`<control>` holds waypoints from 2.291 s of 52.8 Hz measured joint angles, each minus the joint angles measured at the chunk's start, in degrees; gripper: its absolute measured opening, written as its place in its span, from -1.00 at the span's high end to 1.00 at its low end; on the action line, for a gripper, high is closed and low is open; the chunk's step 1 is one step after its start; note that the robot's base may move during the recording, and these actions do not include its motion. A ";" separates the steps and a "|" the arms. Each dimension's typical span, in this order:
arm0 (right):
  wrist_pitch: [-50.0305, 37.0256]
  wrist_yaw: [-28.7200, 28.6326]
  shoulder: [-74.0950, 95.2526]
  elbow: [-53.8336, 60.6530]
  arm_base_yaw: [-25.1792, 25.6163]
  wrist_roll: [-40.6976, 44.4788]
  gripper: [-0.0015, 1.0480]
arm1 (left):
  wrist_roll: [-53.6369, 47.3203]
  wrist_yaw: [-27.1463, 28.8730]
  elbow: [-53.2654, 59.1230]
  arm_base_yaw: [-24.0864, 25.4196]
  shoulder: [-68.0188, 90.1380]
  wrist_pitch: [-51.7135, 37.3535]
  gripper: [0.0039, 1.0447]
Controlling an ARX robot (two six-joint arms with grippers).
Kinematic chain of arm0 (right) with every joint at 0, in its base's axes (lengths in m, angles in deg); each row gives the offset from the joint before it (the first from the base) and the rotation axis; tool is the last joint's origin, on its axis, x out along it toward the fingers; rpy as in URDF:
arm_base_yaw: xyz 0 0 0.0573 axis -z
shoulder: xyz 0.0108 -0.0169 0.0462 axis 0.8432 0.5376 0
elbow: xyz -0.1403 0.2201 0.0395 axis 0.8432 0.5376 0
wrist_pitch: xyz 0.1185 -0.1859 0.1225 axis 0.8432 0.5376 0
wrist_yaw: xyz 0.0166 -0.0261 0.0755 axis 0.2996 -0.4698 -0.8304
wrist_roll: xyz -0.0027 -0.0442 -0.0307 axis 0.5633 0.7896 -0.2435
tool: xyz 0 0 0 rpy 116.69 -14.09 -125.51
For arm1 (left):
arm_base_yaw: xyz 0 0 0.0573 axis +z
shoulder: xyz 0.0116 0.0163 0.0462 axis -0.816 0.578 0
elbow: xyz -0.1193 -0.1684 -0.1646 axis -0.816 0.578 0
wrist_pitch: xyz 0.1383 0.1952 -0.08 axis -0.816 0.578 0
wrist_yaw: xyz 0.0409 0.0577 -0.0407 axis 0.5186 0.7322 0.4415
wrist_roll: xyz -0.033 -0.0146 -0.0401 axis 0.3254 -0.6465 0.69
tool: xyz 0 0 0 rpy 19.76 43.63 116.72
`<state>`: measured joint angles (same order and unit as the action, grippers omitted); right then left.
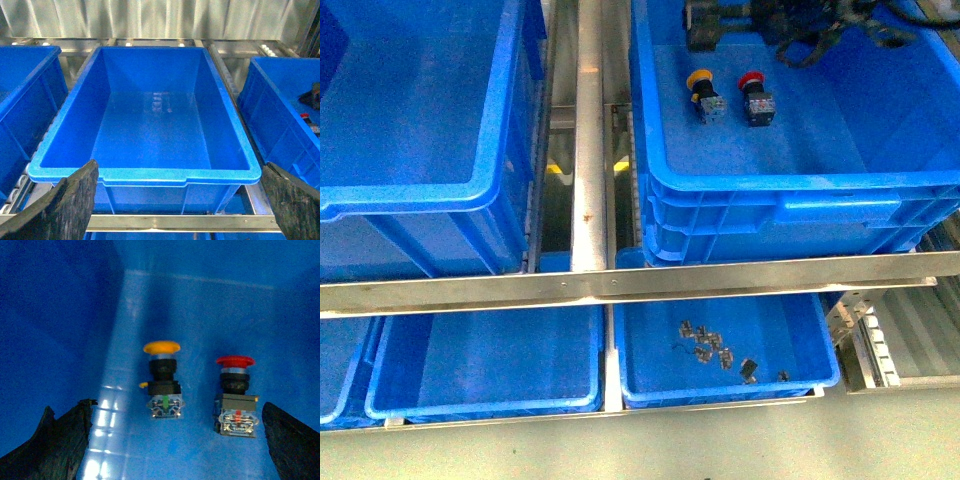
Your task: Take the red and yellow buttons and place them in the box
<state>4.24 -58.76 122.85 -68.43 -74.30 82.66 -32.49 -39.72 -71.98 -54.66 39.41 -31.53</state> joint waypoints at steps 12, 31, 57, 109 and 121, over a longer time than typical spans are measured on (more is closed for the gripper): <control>-13.49 7.32 -24.48 32.65 -3.48 -14.67 -0.88 | 0.00 0.00 0.00 0.00 0.00 0.00 -0.85; -40.39 15.76 -35.76 66.14 -5.27 -21.70 -0.51 | 0.00 0.02 0.00 0.00 0.00 0.00 -0.85; -44.57 3.74 -65.64 86.14 7.37 2.38 0.93 | 0.00 0.02 0.00 0.00 0.00 0.00 -0.85; -5.64 -5.18 -111.49 90.29 16.61 2.56 0.93 | 0.00 0.00 0.00 0.00 0.00 0.00 -0.85; -0.13 -5.18 -117.07 90.31 16.61 2.58 0.93 | 0.00 0.02 0.00 0.00 0.00 0.00 -0.85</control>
<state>4.11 -63.94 5.78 21.88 -57.69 85.24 -32.49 -39.70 -71.98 -54.66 39.41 -31.53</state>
